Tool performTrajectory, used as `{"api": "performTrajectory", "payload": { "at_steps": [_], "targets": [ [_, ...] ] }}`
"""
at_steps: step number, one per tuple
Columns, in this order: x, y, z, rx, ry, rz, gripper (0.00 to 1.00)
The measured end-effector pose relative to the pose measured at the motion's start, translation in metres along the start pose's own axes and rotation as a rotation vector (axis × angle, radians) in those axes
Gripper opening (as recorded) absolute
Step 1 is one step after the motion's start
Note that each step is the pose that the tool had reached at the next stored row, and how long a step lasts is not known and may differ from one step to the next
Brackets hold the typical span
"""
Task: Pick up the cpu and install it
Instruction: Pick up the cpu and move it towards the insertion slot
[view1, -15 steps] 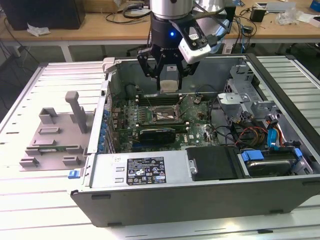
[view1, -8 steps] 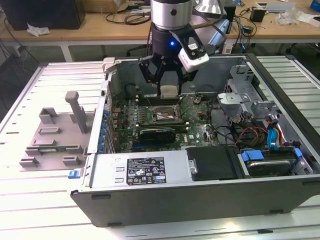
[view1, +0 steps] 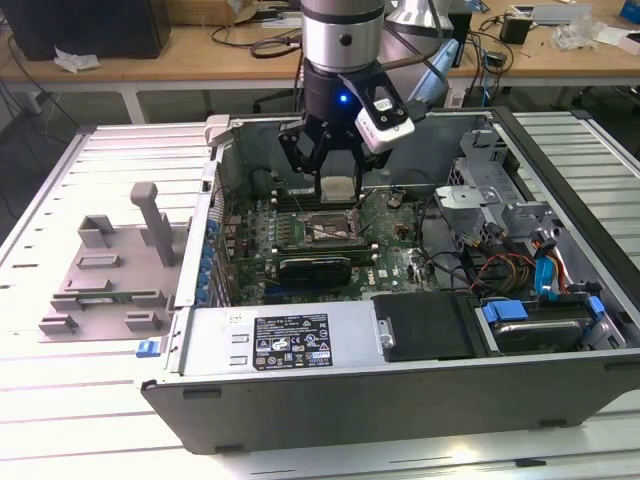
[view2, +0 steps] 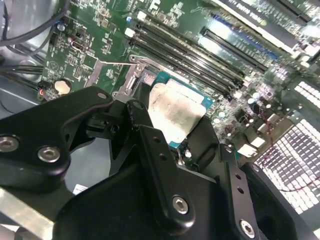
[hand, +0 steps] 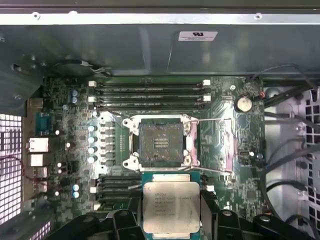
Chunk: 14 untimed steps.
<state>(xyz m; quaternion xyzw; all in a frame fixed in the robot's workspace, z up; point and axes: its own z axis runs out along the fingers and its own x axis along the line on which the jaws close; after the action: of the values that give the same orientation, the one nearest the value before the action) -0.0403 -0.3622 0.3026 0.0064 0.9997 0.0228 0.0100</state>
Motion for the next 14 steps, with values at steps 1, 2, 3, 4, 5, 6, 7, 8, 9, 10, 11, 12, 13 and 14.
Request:
{"api": "performTrajectory", "payload": {
  "at_steps": [1,2,3,4,5,6,7,8,9,10,11,12,13,14],
  "targets": [
    [0.0001,0.0024,0.003,-0.0002,0.0,-0.003,0.55],
    [0.0003,0.0041,0.0048,-0.0003,0.0001,-0.004,0.55],
    [0.0007,0.0055,0.0058,-0.0002,0.0002,-0.005,0.55],
    [0.0021,0.0087,0.0077,-0.0001,0.0003,-0.006,0.55],
    [0.0035,0.0123,0.0094,-0.0005,0.0001,-0.006,0.55],
    [0.0051,0.0161,0.0107,-0.0003,0.0002,-0.006,0.55],
    [0.006,0.0174,0.0113,-0.0001,0.0002,-0.006,0.55],
    [0.0066,0.0179,0.0116,-0.0001,0.0003,-0.006,0.55],
    [0.0076,0.0187,0.0122,-0.0003,0.0002,-0.006,0.55],
    [0.0079,0.0192,0.0126,-0.0002,0.0003,-0.006,0.55],
    [0.0081,0.0201,0.0132,-0.0003,0.0002,-0.006,0.55],
    [0.0082,0.0213,0.0139,-0.0004,0.0002,-0.006,0.55],
    [0.0082,0.022,0.0143,-0.0003,0.0002,-0.007,0.55],
    [0.0082,0.0229,0.0148,-0.0003,0.0003,-0.007,0.55]
  ]
}}
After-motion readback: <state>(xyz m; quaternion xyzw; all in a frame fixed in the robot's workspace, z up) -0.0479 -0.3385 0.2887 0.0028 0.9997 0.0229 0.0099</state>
